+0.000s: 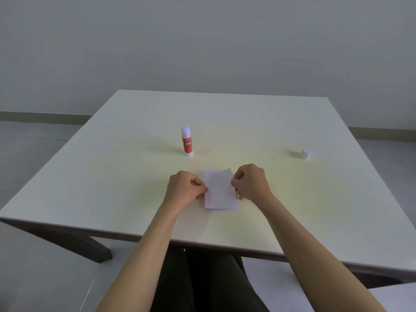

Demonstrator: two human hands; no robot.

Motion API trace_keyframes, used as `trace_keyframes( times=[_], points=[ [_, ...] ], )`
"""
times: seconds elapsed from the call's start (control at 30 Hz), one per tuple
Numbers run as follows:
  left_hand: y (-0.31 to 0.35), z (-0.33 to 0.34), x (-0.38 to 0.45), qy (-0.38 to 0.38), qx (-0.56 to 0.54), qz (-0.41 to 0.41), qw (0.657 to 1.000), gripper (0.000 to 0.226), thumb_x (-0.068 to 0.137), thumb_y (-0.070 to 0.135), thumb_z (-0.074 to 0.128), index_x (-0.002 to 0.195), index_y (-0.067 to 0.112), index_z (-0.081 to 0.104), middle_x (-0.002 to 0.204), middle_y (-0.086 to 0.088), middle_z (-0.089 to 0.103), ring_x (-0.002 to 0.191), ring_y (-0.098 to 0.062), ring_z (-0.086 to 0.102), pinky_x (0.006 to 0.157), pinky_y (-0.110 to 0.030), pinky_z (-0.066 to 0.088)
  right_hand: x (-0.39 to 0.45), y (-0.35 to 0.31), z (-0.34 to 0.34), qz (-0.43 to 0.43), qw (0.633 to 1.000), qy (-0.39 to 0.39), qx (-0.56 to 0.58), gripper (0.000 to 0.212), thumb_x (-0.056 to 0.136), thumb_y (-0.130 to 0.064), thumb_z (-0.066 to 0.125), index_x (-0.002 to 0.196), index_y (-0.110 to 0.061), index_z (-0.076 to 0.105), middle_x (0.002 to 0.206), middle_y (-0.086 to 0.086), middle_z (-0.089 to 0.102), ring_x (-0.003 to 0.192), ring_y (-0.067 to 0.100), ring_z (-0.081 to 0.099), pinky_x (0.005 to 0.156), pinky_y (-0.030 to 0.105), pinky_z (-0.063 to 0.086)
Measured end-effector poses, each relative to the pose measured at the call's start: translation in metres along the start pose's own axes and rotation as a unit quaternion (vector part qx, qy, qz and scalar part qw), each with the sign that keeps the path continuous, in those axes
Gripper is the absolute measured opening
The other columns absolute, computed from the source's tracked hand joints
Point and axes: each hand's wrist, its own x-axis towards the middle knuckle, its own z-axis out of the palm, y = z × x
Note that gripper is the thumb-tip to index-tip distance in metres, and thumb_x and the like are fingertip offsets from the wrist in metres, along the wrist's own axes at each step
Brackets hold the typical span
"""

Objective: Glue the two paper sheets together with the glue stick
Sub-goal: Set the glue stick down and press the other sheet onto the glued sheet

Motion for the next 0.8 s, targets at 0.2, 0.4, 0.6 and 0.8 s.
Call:
trace_keyframes(
  times=[0.2, 0.4, 0.6, 0.8],
  points=[
    [0.002, 0.0, 0.001, 0.0, 0.032, 0.02, 0.999, 0.006, 0.069, 0.01, 0.074, 0.065, 0.009, 0.07, 0.056, 0.0, 0.066, 0.065, -0.022, 0.067, 0.072, -0.031, 0.055, 0.0, 0.0, 0.002, -0.008, 1.0, 0.007, -0.004, 0.012, 0.075, 0.006, 0.048, 0.069, -0.003, 0.054, 0.057, 0.016, 0.059, 0.047, 0.031, 0.052, 0.056, 0.028, 0.045],
    [-0.002, 0.004, -0.001, 0.028, 0.045, 0.053, 0.997, 0.01, 0.068, 0.012, 0.075, 0.075, 0.009, 0.068, 0.066, 0.0, 0.065, 0.077, -0.024, 0.066, 0.071, -0.033, 0.053, 0.003, -0.001, 0.0, 0.0, 1.0, -0.013, -0.016, 0.025, 0.072, 0.005, 0.051, 0.058, -0.013, 0.041, 0.055, 0.014, 0.056, 0.04, 0.024, 0.052, 0.045, 0.026, 0.038],
    [-0.012, 0.003, 0.001, 0.026, 0.064, 0.153, 0.986, 0.032, 0.072, 0.015, 0.077, 0.098, 0.011, 0.06, 0.093, 0.001, 0.054, 0.065, -0.014, 0.053, 0.067, -0.024, 0.044, 0.004, -0.004, -0.001, 0.0, 0.999, -0.028, -0.034, 0.021, 0.071, 0.007, 0.048, 0.059, -0.01, 0.043, 0.058, 0.019, 0.061, 0.04, 0.024, 0.052, 0.042, 0.024, 0.035],
    [-0.023, -0.008, 0.004, -0.116, 0.163, 0.245, 0.949, 0.059, 0.081, 0.039, 0.069, 0.135, 0.024, 0.051, 0.146, 0.012, 0.043, 0.128, -0.011, 0.042, 0.105, -0.023, 0.033, 0.005, -0.004, 0.001, -0.001, 0.999, -0.023, -0.049, 0.02, 0.07, 0.007, 0.048, 0.059, -0.009, 0.043, 0.047, 0.012, 0.052, 0.055, 0.03, 0.053, 0.045, 0.026, 0.034]
  ],
)
